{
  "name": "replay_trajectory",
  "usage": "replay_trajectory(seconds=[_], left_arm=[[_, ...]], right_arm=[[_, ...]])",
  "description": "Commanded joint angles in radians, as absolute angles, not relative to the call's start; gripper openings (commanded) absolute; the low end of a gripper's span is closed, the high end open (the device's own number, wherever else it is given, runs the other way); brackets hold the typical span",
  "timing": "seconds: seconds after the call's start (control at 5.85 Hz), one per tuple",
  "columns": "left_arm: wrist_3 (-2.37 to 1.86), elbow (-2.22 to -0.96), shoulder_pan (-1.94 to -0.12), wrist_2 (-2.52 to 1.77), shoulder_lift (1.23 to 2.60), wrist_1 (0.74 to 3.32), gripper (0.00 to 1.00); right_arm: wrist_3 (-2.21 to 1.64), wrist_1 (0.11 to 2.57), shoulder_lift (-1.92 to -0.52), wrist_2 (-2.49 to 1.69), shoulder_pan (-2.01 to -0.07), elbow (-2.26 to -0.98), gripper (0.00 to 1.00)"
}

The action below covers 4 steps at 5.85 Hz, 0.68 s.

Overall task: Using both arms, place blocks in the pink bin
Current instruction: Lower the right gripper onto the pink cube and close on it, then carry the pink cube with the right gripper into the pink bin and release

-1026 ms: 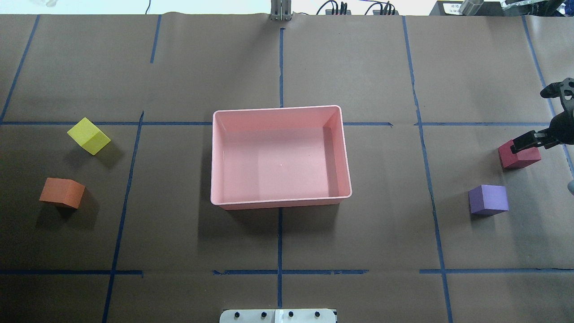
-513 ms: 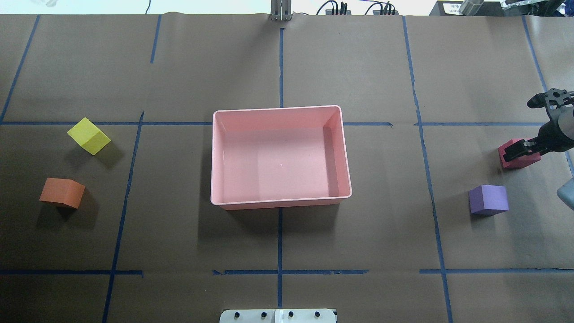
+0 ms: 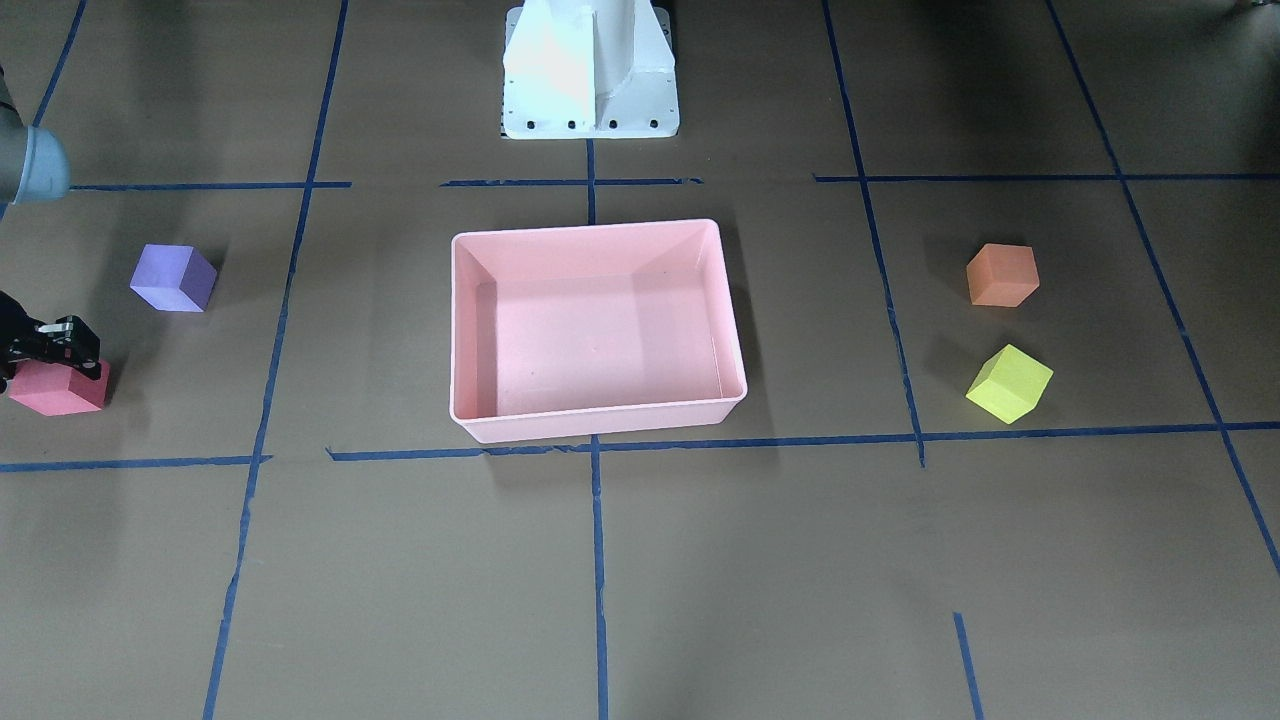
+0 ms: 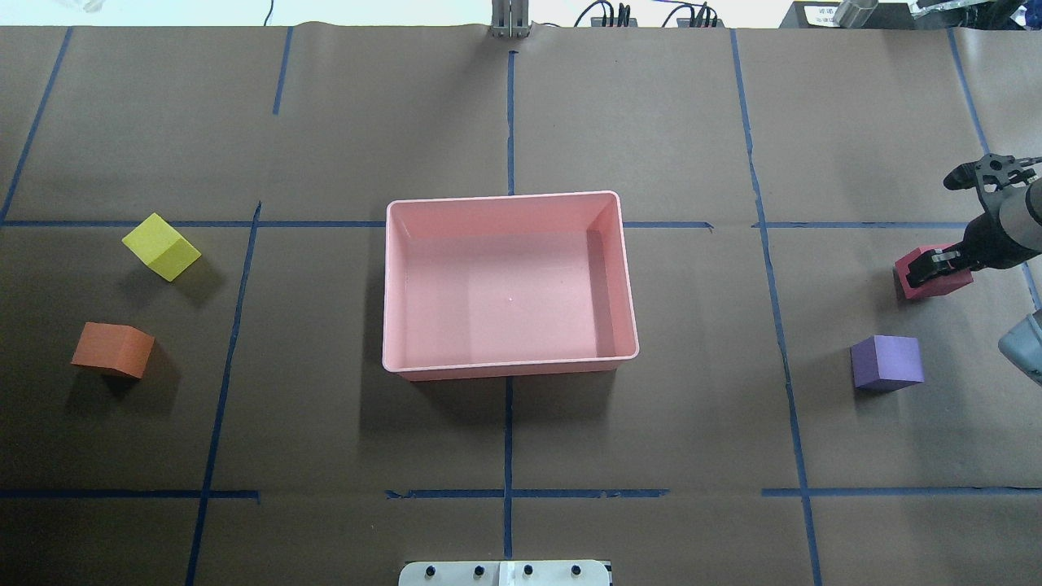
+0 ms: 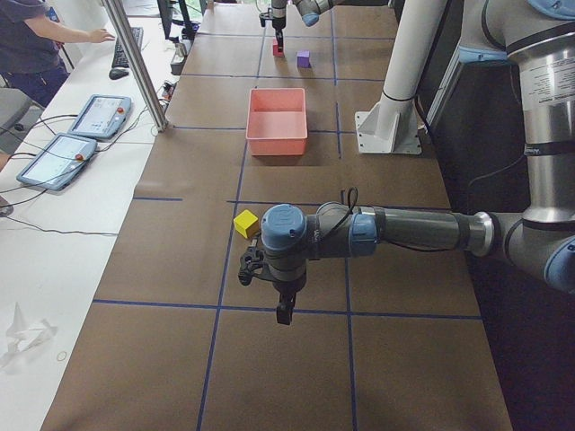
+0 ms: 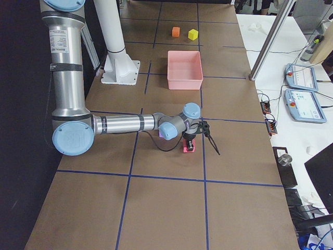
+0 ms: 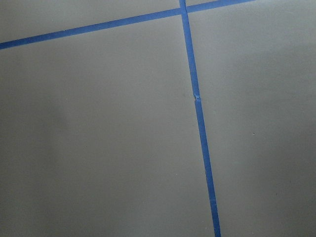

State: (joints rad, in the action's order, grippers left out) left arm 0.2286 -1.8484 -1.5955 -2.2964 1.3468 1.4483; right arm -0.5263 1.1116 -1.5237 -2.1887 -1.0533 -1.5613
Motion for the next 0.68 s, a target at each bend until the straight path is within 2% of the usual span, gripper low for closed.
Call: replay_trajectory(seconds=[0.0,0.34,0.51], left_arm=[[0.229,-1.850,-1.595,-2.296,1.347,1.456,1.00],[0.230,-1.852,-1.592,-2.293,1.350,1.459,1.00],[0.226,-1.853,-1.588,-2.296,1.361,1.460,1.00]], right_arm=[[-0.698,1.223,-1.400,-2.207,-1.025,-1.656,0.37],[-0.966,1.453,-1.170,-2.191,-0.898,-1.748,0.37],[-1.114,1.523,-1.060,-2.130,-0.821,-1.750,0.37]])
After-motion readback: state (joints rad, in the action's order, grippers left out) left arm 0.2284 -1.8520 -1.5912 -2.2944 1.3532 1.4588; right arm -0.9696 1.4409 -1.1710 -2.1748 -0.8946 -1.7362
